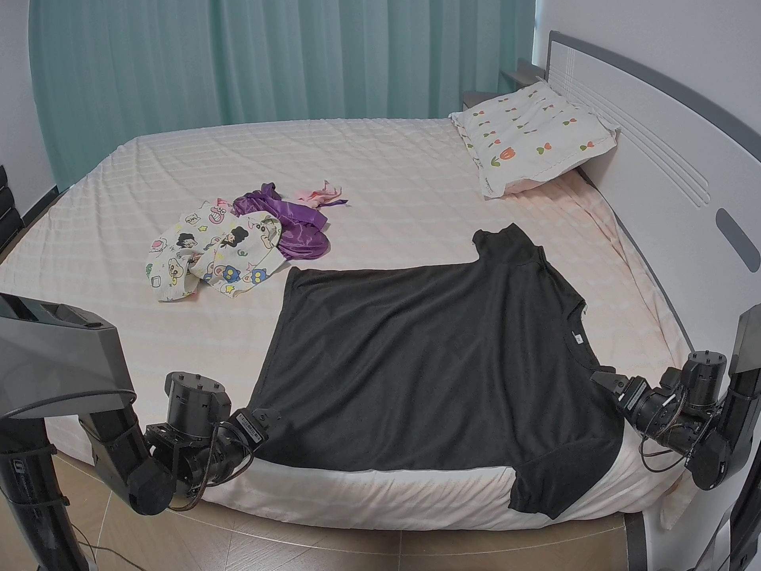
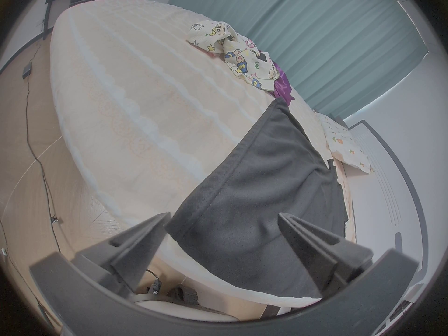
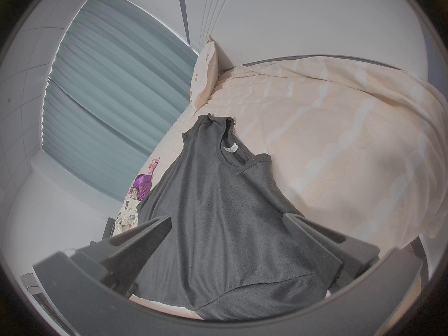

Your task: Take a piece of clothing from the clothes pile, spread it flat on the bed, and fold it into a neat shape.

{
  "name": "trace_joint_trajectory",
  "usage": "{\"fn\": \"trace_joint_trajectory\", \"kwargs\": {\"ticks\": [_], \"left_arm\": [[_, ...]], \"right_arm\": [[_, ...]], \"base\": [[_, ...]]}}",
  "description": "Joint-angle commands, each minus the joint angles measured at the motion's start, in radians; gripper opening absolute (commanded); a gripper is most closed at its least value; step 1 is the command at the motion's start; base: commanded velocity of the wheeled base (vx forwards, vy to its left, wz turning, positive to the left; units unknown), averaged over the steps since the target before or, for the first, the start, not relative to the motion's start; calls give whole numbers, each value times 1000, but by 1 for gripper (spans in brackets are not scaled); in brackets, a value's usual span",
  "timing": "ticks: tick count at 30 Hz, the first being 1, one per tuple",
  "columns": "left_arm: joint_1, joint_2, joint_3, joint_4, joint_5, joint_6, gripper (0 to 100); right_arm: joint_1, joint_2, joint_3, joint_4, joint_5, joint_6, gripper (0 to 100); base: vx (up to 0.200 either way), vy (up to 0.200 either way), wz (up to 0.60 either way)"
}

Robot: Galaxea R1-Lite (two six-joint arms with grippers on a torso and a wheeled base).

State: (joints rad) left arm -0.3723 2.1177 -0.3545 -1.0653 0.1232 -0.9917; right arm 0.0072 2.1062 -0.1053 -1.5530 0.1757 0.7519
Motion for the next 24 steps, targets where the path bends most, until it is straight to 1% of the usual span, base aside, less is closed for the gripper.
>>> {"fn": "trace_joint_trajectory", "kwargs": {"ticks": [1, 5, 7, 10, 15, 18, 19, 24], "left_arm": [[-3, 2, 5, -1, 1, 1, 0], [-3, 2, 31, -2, 10, 4, 0], [-2, -4, 37, -4, 12, 5, 0], [3, -21, 38, -2, 18, 5, 0], [26, -45, 35, -12, 55, -4, 0], [30, -41, 35, -21, 55, -4, 0], [39, -38, 37, -48, 56, -8, 0], [50, -42, 35, -54, 55, -15, 0]], "right_arm": [[-1, 5, 4, -10, -1, -3, 100], [-15, -6, 24, -10, 8, -32, 100], [-29, 2, 35, -10, 14, -74, 100], [-39, 9, 39, -10, 19, -95, 100], [-85, 67, 44, -10, 60, -148, 100], [-87, 81, 42, -10, 65, -154, 100], [-90, 98, 41, -10, 70, -157, 100], [-92, 100, 39, -10, 76, -157, 100]], "base": [[0, 0, 0], [0, 0, 0], [0, 0, 0], [0, 0, 0], [0, 0, 0], [0, 0, 0], [0, 0, 0], [0, 0, 0]]}}
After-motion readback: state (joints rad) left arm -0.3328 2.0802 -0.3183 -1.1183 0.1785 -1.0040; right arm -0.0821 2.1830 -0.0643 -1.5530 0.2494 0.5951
